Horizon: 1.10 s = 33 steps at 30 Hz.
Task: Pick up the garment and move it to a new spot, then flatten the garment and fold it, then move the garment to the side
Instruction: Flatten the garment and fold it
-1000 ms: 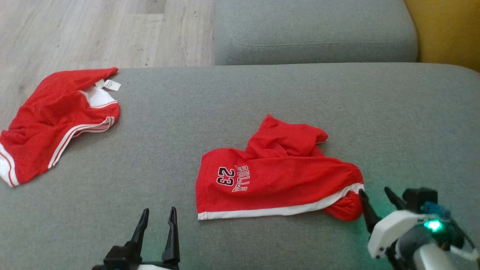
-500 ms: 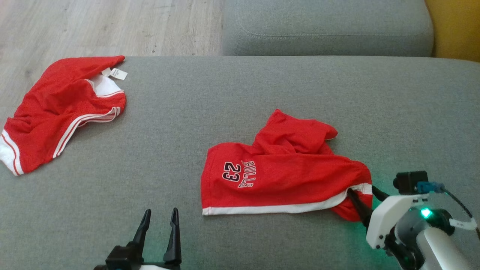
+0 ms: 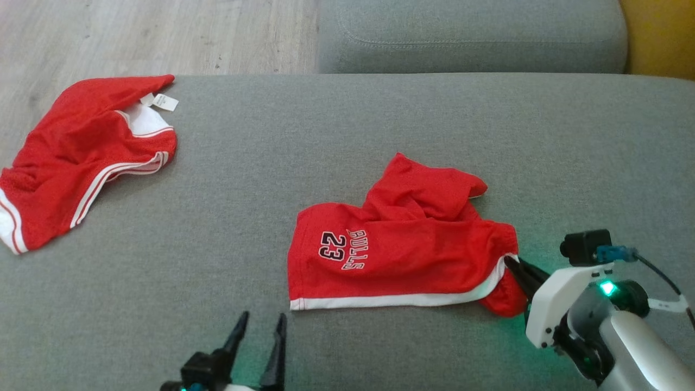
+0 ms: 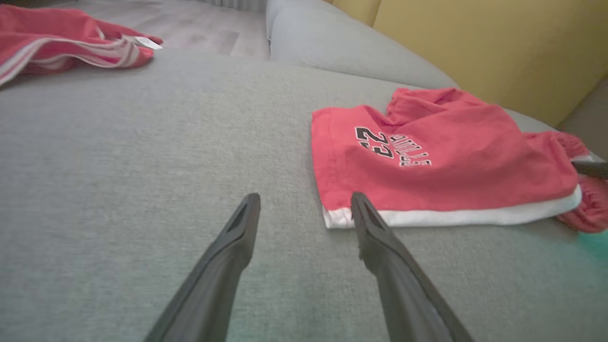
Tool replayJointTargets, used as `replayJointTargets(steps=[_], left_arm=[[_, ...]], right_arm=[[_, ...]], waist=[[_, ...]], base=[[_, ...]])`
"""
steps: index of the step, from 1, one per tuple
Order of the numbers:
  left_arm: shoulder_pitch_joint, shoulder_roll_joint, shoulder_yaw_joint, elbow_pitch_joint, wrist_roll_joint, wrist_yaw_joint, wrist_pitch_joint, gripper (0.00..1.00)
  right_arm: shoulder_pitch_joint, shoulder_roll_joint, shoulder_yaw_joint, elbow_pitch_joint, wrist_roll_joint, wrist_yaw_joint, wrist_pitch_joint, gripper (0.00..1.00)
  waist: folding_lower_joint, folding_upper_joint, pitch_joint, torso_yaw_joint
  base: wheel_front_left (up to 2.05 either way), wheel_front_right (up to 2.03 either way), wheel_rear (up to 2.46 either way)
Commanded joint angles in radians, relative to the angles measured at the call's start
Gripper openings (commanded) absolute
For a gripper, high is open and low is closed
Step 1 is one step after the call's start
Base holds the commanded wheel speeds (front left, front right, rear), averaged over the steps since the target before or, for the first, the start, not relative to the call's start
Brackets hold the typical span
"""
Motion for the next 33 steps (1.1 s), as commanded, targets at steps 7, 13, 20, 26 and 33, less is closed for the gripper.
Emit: replayJointTargets(steps=[7, 13, 20, 26, 33], left_arm=[[-0.115, -0.005, -0.038, 0.084, -0.031, -0.028, 0.064, 1.00], [-0.191, -0.005, -0.075, 0.184, -0.053, -0.022, 0.060, 1.00], [-0.247, -0.006, -0.133, 0.244, -0.102, -0.015, 0.044, 1.00], [-0.277, -0.006, -0.173, 0.275, -0.136, -0.002, 0.028, 0.47], [-0.303, -0.006, -0.203, 0.297, -0.167, 0.010, 0.006, 0.15]], right_arm=[[-0.062, -0.025, 0.041, -0.027, 0.013, 0.008, -0.041, 0.00], [-0.085, -0.018, 0.065, -0.019, 0.020, 0.008, -0.058, 0.00], [-0.106, -0.016, 0.079, -0.005, 0.024, 0.008, -0.075, 0.00], [-0.120, -0.013, 0.086, 0.005, 0.026, 0.008, -0.090, 0.00], [-0.129, -0.013, 0.091, 0.017, 0.026, 0.008, -0.108, 0.00]], waist=[[0.0000, 0.0000, 0.018, -0.022], [0.0000, 0.0000, 0.034, -0.043], [0.0000, 0.0000, 0.048, -0.059], [0.0000, 0.0000, 0.057, -0.067], [0.0000, 0.0000, 0.060, -0.069]], base=[[0.00, 0.00, 0.00], [0.00, 0.00, 0.00], [0.00, 0.00, 0.00], [0.00, 0.00, 0.00], [0.00, 0.00, 0.00]])
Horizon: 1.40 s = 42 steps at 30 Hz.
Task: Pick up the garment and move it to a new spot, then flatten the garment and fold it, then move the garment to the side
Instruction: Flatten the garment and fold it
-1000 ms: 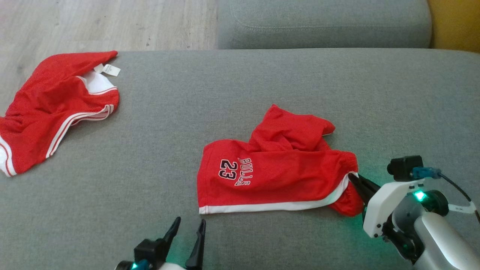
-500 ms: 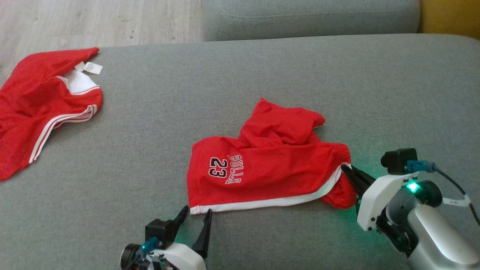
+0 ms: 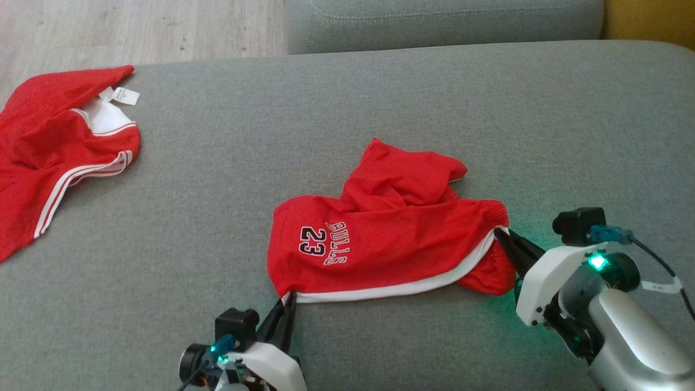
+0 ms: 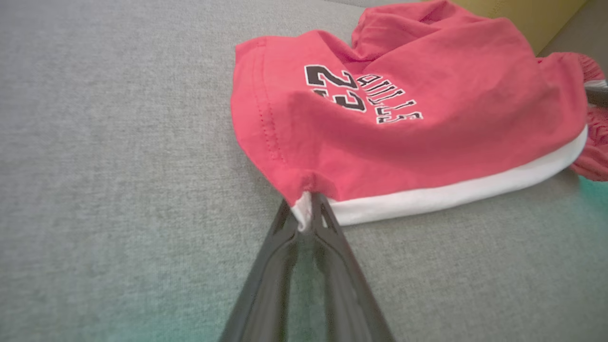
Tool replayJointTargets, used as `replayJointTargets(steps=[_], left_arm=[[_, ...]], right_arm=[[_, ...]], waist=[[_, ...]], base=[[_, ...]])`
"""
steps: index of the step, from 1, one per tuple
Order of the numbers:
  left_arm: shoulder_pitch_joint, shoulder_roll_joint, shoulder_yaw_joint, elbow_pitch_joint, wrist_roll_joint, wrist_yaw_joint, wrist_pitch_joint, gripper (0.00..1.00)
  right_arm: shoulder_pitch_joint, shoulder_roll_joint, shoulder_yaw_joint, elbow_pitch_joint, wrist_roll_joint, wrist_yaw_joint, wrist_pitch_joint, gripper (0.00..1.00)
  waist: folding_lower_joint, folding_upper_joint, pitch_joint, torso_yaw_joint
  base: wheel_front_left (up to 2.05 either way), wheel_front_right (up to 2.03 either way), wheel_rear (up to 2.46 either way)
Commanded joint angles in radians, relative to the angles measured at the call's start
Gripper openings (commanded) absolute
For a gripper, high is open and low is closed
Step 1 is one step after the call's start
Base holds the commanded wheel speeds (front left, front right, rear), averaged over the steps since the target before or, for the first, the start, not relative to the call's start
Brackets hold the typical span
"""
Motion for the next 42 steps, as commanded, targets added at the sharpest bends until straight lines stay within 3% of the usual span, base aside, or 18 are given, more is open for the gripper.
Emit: replayJointTargets(steps=[1, 14, 22, 26, 33, 38, 42], left_arm=[[-0.043, -0.001, 0.018, -0.016, -0.012, 0.009, -0.020, 0.00], [-0.071, 0.024, 0.043, -0.122, 0.007, 0.038, -0.062, 0.00], [-0.082, 0.157, 0.089, -0.505, 0.070, 0.087, -0.049, 0.00], [-0.107, 0.243, 0.124, -0.737, 0.100, 0.114, 0.025, 0.00], [-0.220, 0.372, 0.204, -1.057, 0.130, 0.122, 0.175, 0.00], [-0.317, 0.424, 0.238, -1.137, 0.116, 0.102, 0.279, 0.00], [-0.368, 0.439, 0.246, -1.083, 0.082, 0.080, 0.332, 0.00]], right_arm=[[-0.036, -0.005, 0.013, -0.025, 0.008, 0.008, -0.021, 0.00], [-0.041, -0.005, -0.014, -0.072, -0.014, 0.008, -0.157, 0.00], [-0.014, -0.023, -0.059, -0.299, -0.031, 0.008, -0.219, 0.00], [-0.012, -0.029, -0.091, -0.434, -0.046, 0.008, -0.209, 0.00], [-0.031, -0.031, -0.153, -0.662, -0.065, 0.008, -0.153, 0.00], [-0.052, -0.016, -0.212, -0.768, -0.080, 0.008, -0.081, 0.00], [-0.083, 0.002, -0.231, -0.777, -0.086, 0.008, -0.034, 0.00]], waist=[[0.0000, 0.0000, 0.000, 0.000], [0.0000, 0.0000, -0.035, 0.003], [0.0000, 0.0000, -0.112, -0.014], [0.0000, 0.0000, -0.131, -0.024], [0.0000, 0.0000, -0.143, -0.040], [0.0000, 0.0000, -0.123, -0.048], [0.0000, 0.0000, -0.070, -0.055]], base=[[0.00, 0.00, 0.00], [0.00, 0.00, 0.00], [0.00, 0.00, 0.00], [0.00, 0.00, 0.00], [0.00, 0.00, 0.00], [0.00, 0.00, 0.00], [0.00, 0.00, 0.00]])
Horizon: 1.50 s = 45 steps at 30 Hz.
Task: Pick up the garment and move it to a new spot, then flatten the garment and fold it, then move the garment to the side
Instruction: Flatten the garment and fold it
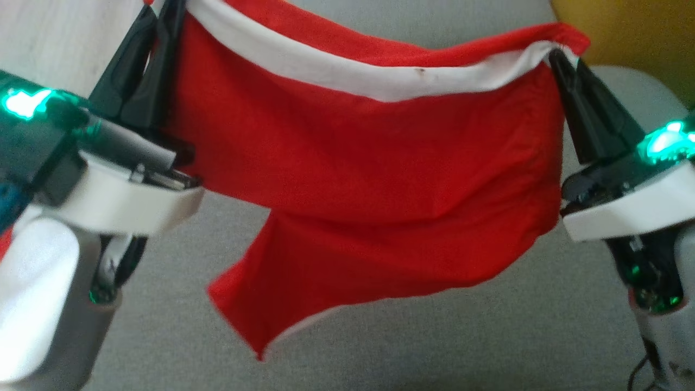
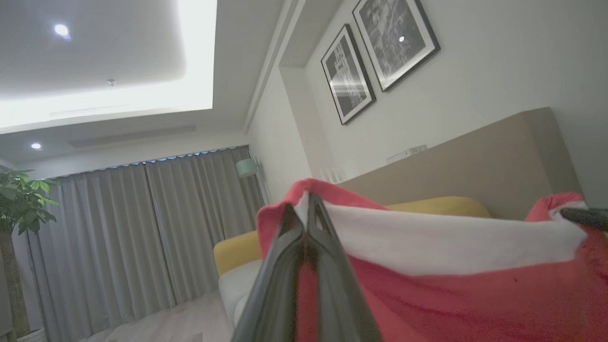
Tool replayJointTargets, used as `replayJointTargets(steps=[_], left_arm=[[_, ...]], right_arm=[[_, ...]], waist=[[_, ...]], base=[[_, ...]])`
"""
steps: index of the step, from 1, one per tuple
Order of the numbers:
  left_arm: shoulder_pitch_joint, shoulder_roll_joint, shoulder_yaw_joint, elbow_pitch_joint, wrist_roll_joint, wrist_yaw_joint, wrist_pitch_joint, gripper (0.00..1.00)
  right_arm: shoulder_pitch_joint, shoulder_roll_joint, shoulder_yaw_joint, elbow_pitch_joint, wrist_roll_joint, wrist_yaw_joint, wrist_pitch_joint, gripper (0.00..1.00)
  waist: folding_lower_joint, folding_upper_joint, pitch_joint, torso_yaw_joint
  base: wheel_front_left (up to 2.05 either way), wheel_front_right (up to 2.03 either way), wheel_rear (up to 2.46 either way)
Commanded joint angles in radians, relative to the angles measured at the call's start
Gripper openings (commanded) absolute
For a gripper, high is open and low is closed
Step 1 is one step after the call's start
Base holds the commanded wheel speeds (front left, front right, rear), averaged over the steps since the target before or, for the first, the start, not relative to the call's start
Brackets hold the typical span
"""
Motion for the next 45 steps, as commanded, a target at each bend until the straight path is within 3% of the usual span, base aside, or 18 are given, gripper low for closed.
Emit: replayJointTargets(steps=[1, 6, 12, 21, 24, 27, 32, 39, 45], left_arm=[[-0.070, 0.044, 0.052, 0.010, -0.011, -0.008, 0.014, 0.00], [-0.176, 0.042, 0.053, 0.155, -0.032, -0.055, 0.000, 0.00], [-0.415, 0.021, 0.049, 0.331, -0.012, -0.106, -0.061, 0.00], [-0.626, -0.051, 0.036, 0.539, 0.012, -0.119, -0.185, 0.00], [-0.604, -0.084, 0.023, 0.589, -0.007, -0.123, -0.221, 0.00], [-0.537, -0.138, 0.045, 0.635, -0.092, -0.127, -0.242, 0.00], [-0.387, -0.148, 0.045, 0.649, -0.135, -0.132, -0.296, 0.00], [-0.164, -0.150, 0.064, 0.575, -0.163, -0.112, -0.360, 0.00], [0.071, -0.167, 0.056, 0.456, -0.153, -0.072, -0.380, 0.00]], right_arm=[[-0.068, 0.005, 0.009, -0.021, -0.003, 0.008, 0.013, 0.00], [-0.208, 0.027, 0.048, 0.090, 0.009, 0.008, 0.003, 0.00], [-0.524, 0.071, 0.091, 0.322, 0.007, 0.008, -0.090, 0.00], [-0.793, 0.125, 0.097, 0.627, -0.046, 0.008, -0.256, 0.00], [-0.783, 0.139, 0.134, 0.704, -0.057, 0.008, -0.302, 0.00], [-0.740, 0.146, 0.186, 0.765, -0.055, 0.008, -0.346, 0.00], [-0.640, 0.149, 0.245, 0.799, -0.025, 0.008, -0.393, 0.00], [-0.455, 0.134, 0.244, 0.719, -0.010, 0.008, -0.412, 0.00], [-0.222, 0.126, 0.189, 0.564, -0.031, 0.008, -0.413, 0.00]], waist=[[0.0001, 0.0000, 0.051, -0.007], [0.0001, 0.0000, 0.198, -0.026], [0.0001, 0.0000, 0.348, -0.052], [0.0001, 0.0000, 0.456, -0.032], [0.0001, 0.0000, 0.490, -0.020], [0.0001, 0.0000, 0.506, -0.011], [0.0001, 0.0000, 0.497, 0.001], [0.0001, 0.0000, 0.408, 0.024], [0.0001, 0.0000, 0.279, 0.051]], base=[[0.00, 0.00, 0.00], [0.00, 0.00, 0.00], [0.00, 0.00, 0.00], [0.00, 0.00, 0.00], [0.00, 0.00, 0.00], [0.00, 0.00, 0.00], [0.00, 0.00, 0.00], [0.00, 0.00, 0.00], [0.00, 0.00, 0.00]])
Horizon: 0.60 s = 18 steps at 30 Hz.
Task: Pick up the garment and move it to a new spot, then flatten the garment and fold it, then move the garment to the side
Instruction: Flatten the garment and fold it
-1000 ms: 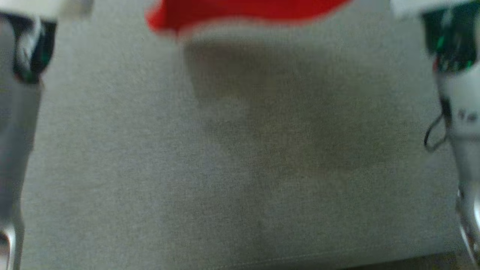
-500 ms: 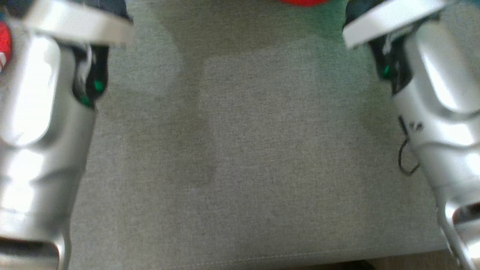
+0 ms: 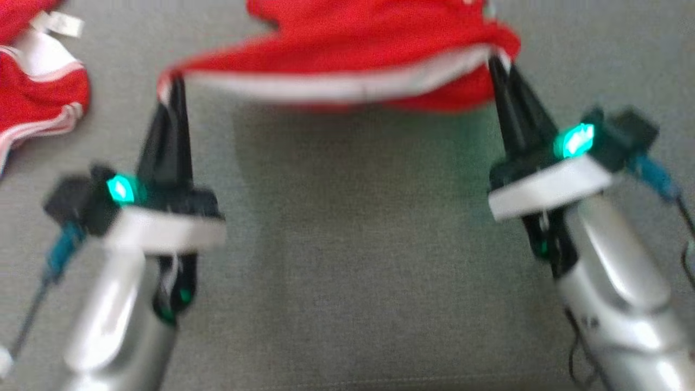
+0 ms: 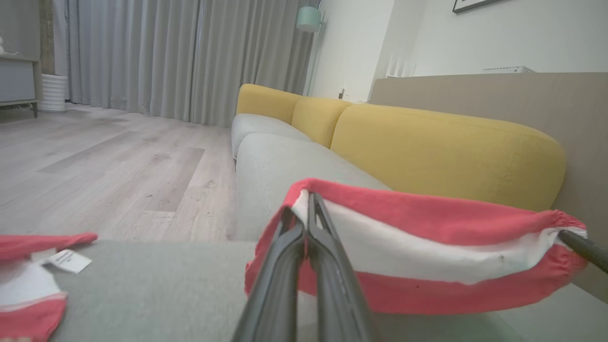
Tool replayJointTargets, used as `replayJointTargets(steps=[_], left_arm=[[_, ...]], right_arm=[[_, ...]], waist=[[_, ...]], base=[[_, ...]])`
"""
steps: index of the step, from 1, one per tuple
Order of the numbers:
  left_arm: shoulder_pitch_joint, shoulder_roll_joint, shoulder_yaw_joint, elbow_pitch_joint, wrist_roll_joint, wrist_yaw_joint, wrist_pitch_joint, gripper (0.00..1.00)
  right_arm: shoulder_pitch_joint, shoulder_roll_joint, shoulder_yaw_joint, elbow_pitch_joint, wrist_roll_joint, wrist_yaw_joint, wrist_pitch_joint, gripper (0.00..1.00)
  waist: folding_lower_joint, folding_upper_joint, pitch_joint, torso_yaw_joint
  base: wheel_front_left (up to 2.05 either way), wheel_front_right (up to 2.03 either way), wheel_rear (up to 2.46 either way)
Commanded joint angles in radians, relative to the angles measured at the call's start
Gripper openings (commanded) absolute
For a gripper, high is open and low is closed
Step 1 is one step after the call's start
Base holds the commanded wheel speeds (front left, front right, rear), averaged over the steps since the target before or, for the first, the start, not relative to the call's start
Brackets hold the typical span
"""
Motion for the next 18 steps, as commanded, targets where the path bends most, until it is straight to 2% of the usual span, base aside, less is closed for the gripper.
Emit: replayJointTargets(steps=[1, 9, 13, 18], left_arm=[[0.052, 0.015, 0.029, -0.064, 0.003, 0.019, -0.013, 0.00], [0.358, 0.016, 0.005, -0.277, -0.014, 0.098, 0.020, 0.00], [0.494, 0.045, 0.005, -0.419, -0.020, 0.151, 0.075, 0.00], [0.576, 0.071, 0.007, -0.500, -0.033, 0.176, 0.117, 0.00]], right_arm=[[0.076, 0.004, -0.009, -0.069, -0.007, 0.008, -0.010, 0.00], [0.423, 0.010, -0.083, -0.275, -0.013, 0.008, -0.004, 0.00], [0.579, 0.018, -0.120, -0.399, -0.021, 0.008, 0.038, 0.00], [0.688, 0.036, -0.132, -0.485, -0.024, 0.008, 0.096, 0.00]], waist=[[0.0002, 0.0000, -0.092, 0.024], [0.0002, 0.0000, -0.259, 0.020], [0.0002, 0.0000, -0.287, 0.001], [0.0002, 0.0000, -0.283, -0.014]], base=[[0.00, 0.00, 0.00], [0.00, 0.00, 0.00], [0.00, 0.00, 0.00], [0.00, 0.00, 0.00]])
